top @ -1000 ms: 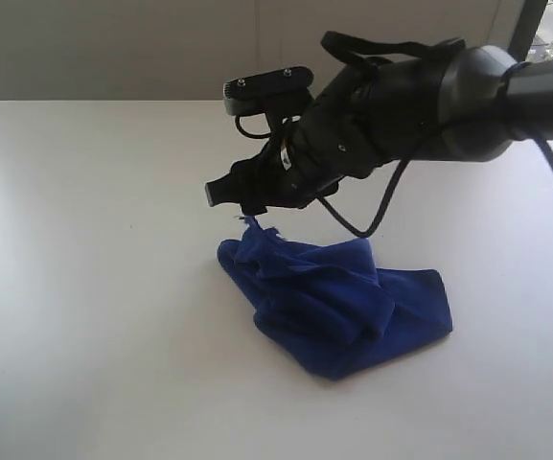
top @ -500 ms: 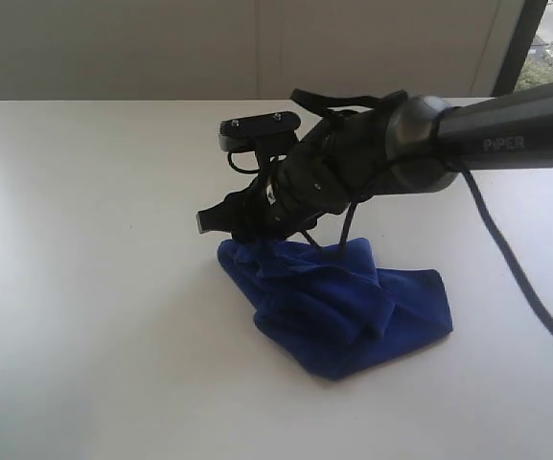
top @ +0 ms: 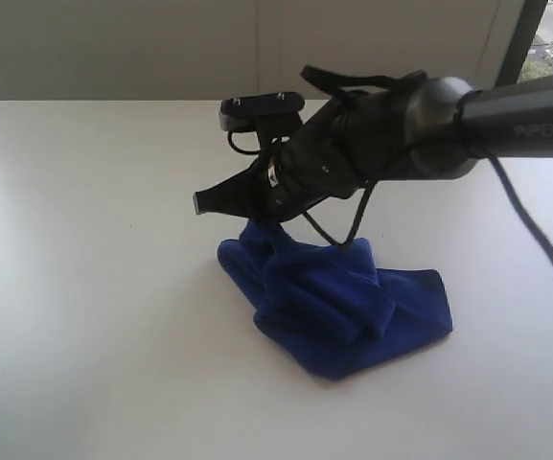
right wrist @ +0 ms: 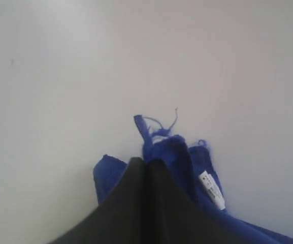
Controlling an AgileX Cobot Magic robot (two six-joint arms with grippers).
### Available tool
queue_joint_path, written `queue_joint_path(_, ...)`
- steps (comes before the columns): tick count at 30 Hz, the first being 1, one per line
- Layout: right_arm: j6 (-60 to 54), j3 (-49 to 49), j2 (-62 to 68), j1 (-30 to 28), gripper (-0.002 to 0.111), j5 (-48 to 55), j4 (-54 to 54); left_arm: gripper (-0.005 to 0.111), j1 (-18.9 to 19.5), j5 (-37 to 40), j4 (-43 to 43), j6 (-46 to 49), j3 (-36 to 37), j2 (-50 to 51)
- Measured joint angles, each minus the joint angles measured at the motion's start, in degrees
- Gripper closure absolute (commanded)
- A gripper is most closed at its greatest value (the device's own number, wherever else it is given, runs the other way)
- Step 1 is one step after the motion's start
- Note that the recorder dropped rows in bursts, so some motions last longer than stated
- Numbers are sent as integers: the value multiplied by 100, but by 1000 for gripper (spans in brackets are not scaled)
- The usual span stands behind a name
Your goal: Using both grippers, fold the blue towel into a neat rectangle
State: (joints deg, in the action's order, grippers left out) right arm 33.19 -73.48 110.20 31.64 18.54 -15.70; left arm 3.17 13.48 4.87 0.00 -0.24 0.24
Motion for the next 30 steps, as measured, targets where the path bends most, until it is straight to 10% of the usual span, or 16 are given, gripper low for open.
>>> queue_joint_path(13,-1670,-246,-2940,0,108,1141,-21,107,0,0,0,0,0,0)
queue_joint_path(30,-2654,-4727,-2360,0,108,3233,212,107,0,0,0,0,0,0)
